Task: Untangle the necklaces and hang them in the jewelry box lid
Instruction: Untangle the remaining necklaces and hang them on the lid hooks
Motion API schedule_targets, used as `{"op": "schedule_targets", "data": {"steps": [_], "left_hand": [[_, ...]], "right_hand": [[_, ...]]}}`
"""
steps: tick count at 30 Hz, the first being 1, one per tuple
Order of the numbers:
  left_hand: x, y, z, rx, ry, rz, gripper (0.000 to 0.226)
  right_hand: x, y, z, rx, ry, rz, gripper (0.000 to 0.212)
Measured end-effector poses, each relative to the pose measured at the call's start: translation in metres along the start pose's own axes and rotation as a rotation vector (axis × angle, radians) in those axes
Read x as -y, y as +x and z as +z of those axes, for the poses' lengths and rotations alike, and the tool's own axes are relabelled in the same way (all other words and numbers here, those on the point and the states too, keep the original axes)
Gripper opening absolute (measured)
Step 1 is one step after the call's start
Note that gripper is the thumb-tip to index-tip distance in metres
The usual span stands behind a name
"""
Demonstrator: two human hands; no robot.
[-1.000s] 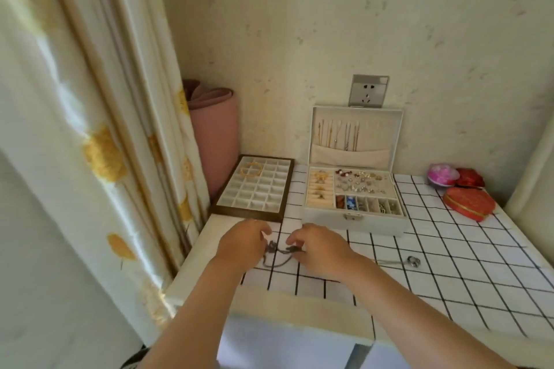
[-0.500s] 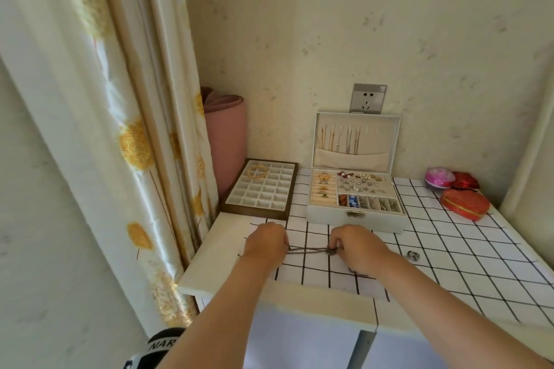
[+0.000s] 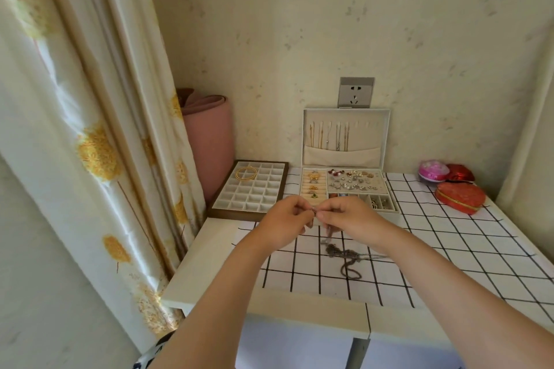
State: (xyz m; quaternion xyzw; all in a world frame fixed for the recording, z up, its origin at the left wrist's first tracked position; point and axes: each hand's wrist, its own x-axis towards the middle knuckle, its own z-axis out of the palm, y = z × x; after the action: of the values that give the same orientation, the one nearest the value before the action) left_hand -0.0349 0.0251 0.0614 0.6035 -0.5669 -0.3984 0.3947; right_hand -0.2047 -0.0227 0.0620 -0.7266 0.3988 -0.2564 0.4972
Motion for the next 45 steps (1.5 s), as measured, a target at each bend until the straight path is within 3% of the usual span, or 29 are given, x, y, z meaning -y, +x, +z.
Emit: {"op": "schedule_targets", "data": {"steps": [3,7,12,18,20,22,26,29,32,35,39,45], "left_hand": [[-0.005,0.002,-0.004,0.067,0.078,0.001,0.009],[-0.017,0.004,-0.011,0.159,0.408,0.04,0.019],[-0.032,0.012,-0.005,0.14,0.418,0.026,0.018],[-0.04,0.033,0.006,0.064,-0.052,-0.034,0.042],[-0.042,0.04,0.011,0.072,-0.298,-0.072,0.042],[-0.042,0.043,0.013,0.136,-0.369,-0.116,0.038],[-0.04,0.043,0.015,0.16,0.017,-0.115,0.03],[-0.043,0.037,0.02,0.135,0.179,-0.06,0.029],[-0.041,0.033,0.017,0.105,0.293,-0.026,0.028],[-0.032,0.03,0.01,0.084,0.44,-0.037,0.032],[-0.017,0.03,-0.002,0.093,0.541,-0.119,0.032],[0.001,0.033,-0.017,0.207,0.717,-0.282,0.026]], "right_hand": [[-0.003,0.001,-0.012,-0.005,0.017,0.015,0.011],[-0.008,0.001,-0.027,0.016,0.026,0.016,0.016],[-0.01,-0.001,-0.035,0.041,-0.071,0.057,0.018],[-0.017,-0.005,-0.053,0.076,0.019,0.119,0.021],[-0.023,-0.009,-0.06,0.06,-0.022,0.117,0.015],[-0.031,-0.013,-0.067,0.011,-0.04,0.114,0.011],[-0.048,-0.02,-0.082,-0.165,-0.12,0.101,0.011],[-0.056,-0.025,-0.088,-0.202,-0.187,0.115,0.013],[-0.061,-0.026,-0.088,-0.169,-0.235,0.149,0.015],[-0.062,-0.027,-0.085,-0.124,-0.128,0.17,0.012],[-0.059,-0.024,-0.075,-0.029,0.113,0.232,0.016],[-0.058,-0.014,-0.059,0.121,0.149,0.345,0.012]]}}
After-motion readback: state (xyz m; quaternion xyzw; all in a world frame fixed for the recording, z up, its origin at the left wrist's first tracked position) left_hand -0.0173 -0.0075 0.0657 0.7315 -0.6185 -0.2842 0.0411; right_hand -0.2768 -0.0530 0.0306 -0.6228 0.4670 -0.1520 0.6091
